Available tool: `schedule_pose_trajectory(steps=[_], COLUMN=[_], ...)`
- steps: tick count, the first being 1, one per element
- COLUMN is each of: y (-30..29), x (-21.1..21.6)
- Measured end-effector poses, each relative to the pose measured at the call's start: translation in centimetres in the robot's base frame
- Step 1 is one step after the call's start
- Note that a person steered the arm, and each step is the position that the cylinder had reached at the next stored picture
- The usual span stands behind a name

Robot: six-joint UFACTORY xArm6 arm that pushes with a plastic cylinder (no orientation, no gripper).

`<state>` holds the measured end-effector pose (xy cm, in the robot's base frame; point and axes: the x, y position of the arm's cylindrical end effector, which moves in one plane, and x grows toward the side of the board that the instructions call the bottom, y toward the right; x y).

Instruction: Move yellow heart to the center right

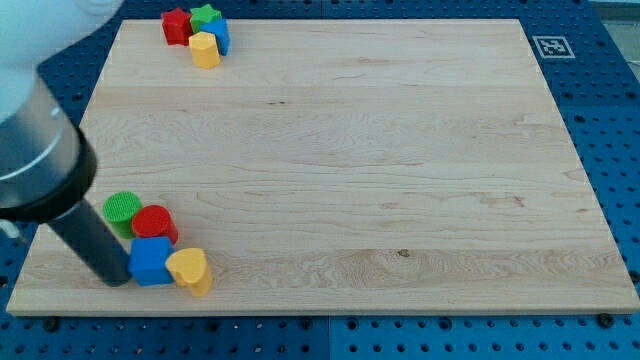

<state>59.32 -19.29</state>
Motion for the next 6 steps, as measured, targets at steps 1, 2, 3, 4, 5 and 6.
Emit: schedule_pose_trajectory(steps=[1,2,3,4,5,6], y=[1.4,1.6,2.0,4.6,8.9,13.5], x=[0.8,2.4,2.5,2.4,1.6,0.7])
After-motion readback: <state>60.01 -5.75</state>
